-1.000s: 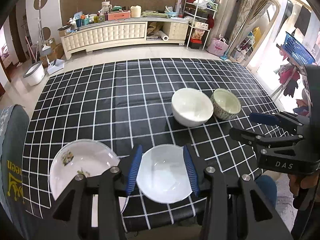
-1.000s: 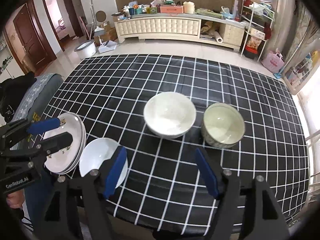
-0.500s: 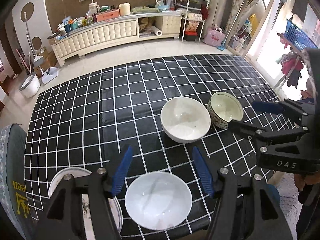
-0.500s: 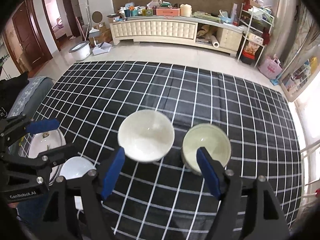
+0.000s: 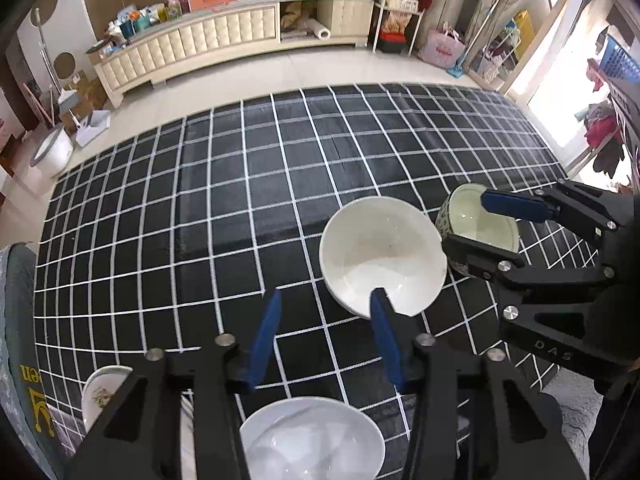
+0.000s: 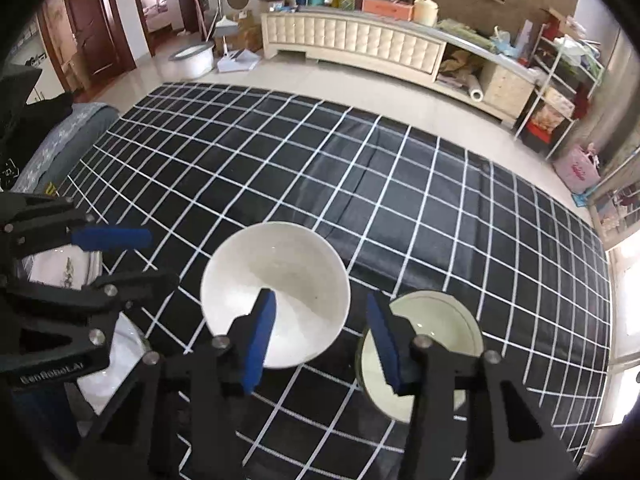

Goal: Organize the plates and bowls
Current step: 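Grasp the cream-white bowl rim with the right gripper, then carry the cream-white bowl onto the small white bowl and release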

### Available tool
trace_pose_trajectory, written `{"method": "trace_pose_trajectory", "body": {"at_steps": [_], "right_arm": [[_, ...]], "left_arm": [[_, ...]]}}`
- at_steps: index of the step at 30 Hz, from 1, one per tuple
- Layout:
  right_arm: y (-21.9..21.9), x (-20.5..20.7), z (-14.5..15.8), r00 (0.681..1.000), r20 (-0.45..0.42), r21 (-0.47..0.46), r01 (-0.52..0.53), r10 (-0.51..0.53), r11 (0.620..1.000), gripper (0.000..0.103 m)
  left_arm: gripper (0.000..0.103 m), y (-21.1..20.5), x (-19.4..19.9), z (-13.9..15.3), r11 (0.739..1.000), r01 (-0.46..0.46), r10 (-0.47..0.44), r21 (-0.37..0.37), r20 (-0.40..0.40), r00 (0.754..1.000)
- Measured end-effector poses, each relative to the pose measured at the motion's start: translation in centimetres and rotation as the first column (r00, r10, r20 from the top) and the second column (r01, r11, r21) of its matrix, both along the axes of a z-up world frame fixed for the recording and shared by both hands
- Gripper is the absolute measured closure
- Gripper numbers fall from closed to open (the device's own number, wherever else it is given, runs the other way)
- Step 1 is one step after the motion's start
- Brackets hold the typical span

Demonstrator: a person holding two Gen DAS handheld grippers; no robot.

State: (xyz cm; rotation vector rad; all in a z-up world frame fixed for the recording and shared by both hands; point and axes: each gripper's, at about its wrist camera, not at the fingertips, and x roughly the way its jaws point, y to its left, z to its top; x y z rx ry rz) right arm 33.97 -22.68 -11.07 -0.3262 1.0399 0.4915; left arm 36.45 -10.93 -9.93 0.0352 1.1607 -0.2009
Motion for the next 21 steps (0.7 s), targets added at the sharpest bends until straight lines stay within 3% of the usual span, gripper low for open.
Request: {"method": "trace_pose_trajectory", "body": {"at_steps": [8,14,21], "right_arm": [[0.9,2.0,-2.9,1.0,-0.019,-0.075,-0.025,0.023,0.997,0.054],[1.1,3.3,-4.4,0.999,-0.042,-0.092,-0.029,0.025,0.995,0.061],[0.9,4.1,-6.2,0.995,-0.096,-0.082,-0.024,0.016,0.996,0.087]], "left_arm": [[0.076,-1.1,1.9,-3.7,0.999,0.015,-0.012,0.034,-0.089,0.996],[0.081,-0.7,2.9,-5.2,1.0,0.012,-0.012,-0.002,-0.114,0.993],[0.086,-1.3,3.8,-7.0,0.999,0.024,-0.027,-0.021,-0.147,0.989]]}}
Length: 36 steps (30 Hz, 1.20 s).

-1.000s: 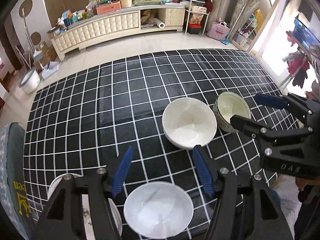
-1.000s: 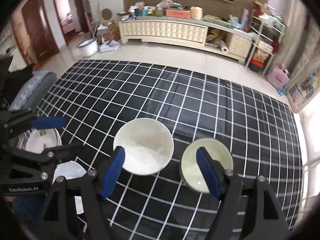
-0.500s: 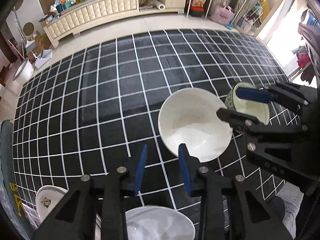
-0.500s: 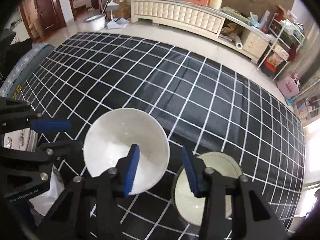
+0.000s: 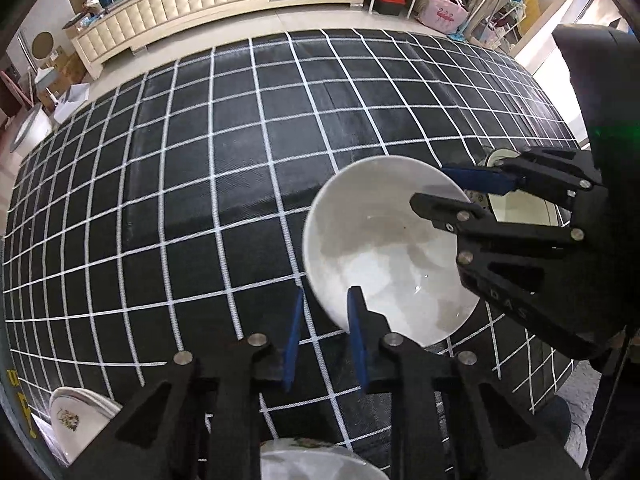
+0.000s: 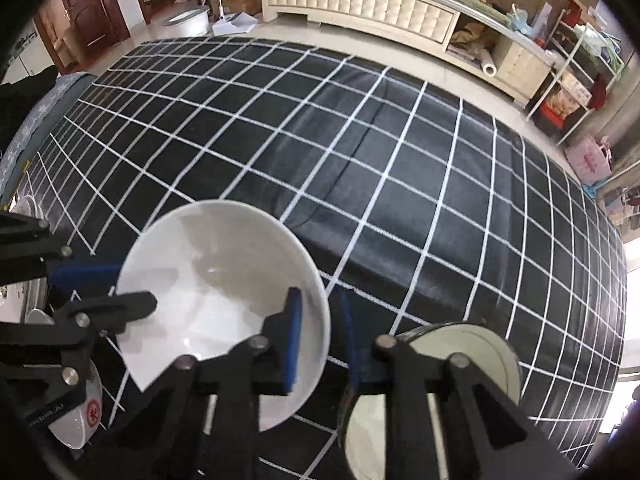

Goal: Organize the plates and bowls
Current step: 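Carry the cream-white bowl onto the small white bowl and release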

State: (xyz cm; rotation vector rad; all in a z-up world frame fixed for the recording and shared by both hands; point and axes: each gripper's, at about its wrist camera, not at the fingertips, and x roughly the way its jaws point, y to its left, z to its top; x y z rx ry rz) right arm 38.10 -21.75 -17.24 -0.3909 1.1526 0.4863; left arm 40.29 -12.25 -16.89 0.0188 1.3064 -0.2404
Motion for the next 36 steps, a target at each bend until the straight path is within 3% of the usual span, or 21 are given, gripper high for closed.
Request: {"method": "trace_pose_trajectory", "body": {"at_steps": [7,12,26,36], "right_arm": [[-0.4,-0.1,0.1,0.999,-0.017,0.055,0.041,-0.04,0.998,0.089],[-1.0,-1.1,2.0,0.996,-0.009,0.113,0.088,-0.087,0.99,0.089],[1.3,-6.5,9.1,0.992,0.089,0.125,0.079,-0.091,0.989,0.09],[4.1,-10.8,10.9,0.99,0.116,0.122,0.062,-0.076,0.991,0.09]], "left_arm": [[0.088,-0.1,0.5,-0.5,1.0,-0.005,0.005,0.007,-0.002,1.0],[0.091,-0.1,-0.2,0.1,1.0,-0.003,0.003,0.005,0.012,1.0],[0.093,2.5,-5.3,7.5,1.0,-0.026,0.027,-0.018,0.117,0.993],[0.094,5.3,-10.5,9.9,0.998,-0.055,0.058,-0.026,0.164,0.985]]}}
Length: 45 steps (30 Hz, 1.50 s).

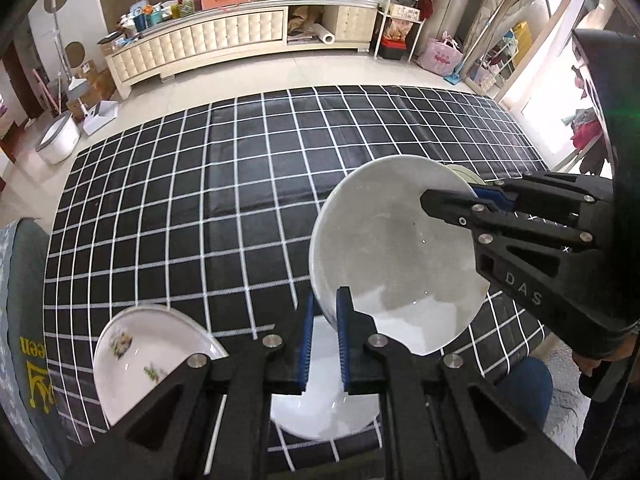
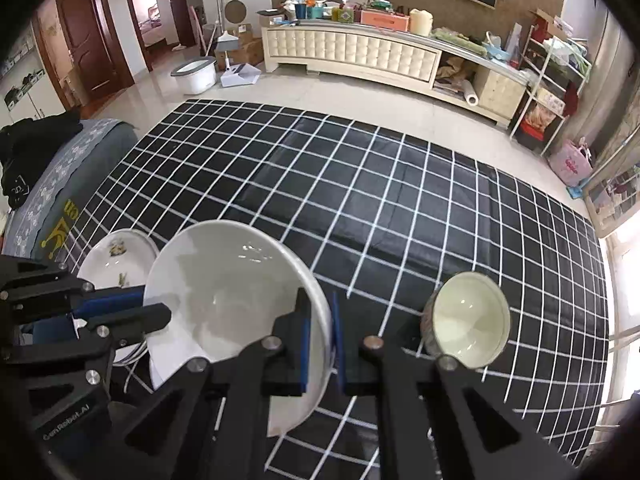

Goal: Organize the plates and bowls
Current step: 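Carry the cream-white bowl onto the small white bowl and release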

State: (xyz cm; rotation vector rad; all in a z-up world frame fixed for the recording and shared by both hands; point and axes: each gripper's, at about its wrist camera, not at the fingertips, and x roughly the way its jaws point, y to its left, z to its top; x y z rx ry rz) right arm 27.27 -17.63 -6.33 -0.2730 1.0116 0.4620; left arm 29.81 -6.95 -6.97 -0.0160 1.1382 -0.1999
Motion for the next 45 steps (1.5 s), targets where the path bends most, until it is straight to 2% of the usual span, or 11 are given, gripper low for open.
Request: {"method": "trace_pose_trajectory", "body": {"at_steps": [9,15,21,28,45], "right_arm": [[1.6,-2.9,-1.7,1.0,-0.029,0.006,0.007,-0.007,1.0,0.09],[2.8,-4.2,-4.4,0.997,-0.079,-0.011,0.016,-0.016,1.0,0.09],[2.8,-4.6,-5.6,0.989,-0.135,0.042,0.066,-0.06,0.997,0.091],[3.7,-4.7,-6.9,0.986,-0.157,0.014,0.063,-0.06,0.998,0.091],[3.0,-4.3,-8.2,0.976,-0.196,0.018,0.098,-0.092,0.995,0.092]], "left_arm": [[0.095,2.3,-3.5,-1.1,1.0,-0.02,0.02,-0.012,0.0,1.0],[0.095,3.8,-5.1,-3.8,0.998,-0.045,0.043,-0.032,-0.055,0.998],[0.095,4.7,-6.7,-4.9,0.999,-0.031,0.029,-0.045,-0.063,0.998],[0.095,5.5,-6.6,-6.2,0.998,-0.045,0.041,-0.043,-0.088,0.995],[0.096,5.4,-5.6,-7.9,0.998,-0.035,0.028,-0.055,-0.113,0.993]]}}
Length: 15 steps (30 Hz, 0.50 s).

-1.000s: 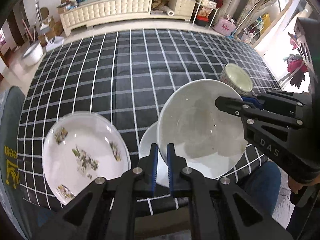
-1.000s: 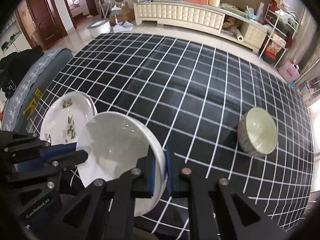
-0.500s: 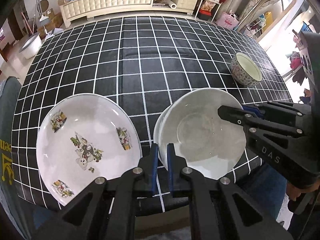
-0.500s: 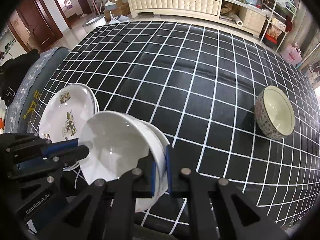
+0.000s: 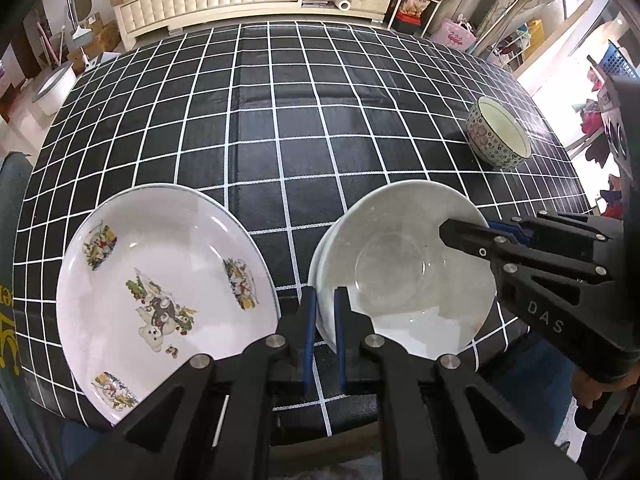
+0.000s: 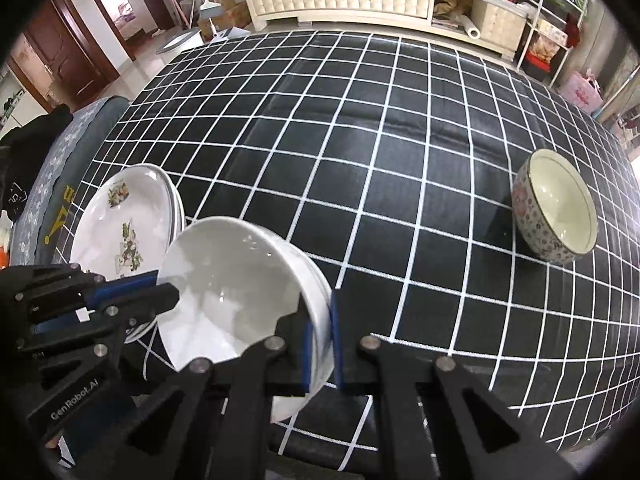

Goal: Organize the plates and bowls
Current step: 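Carry the cream-white bowl onto the small white bowl and release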

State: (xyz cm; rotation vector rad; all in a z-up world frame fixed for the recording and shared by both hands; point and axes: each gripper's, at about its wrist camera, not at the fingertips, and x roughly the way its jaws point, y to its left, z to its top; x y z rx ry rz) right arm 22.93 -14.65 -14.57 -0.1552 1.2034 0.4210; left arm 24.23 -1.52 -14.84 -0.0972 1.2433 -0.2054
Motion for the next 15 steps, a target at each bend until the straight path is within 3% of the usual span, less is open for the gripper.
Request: {"method": "trace_pose_trajectory", "body": {"at_steps": [15], "right_arm": [[0.35,0.16,0.29,1.0,-0.023,-0.027,0.008,-0.009,1.0,0.091]], "left_arm": [[0.095,0.56,-0.24,0.81,1.0,-0.021,0.021,-0.013,0.029,0.999]]}}
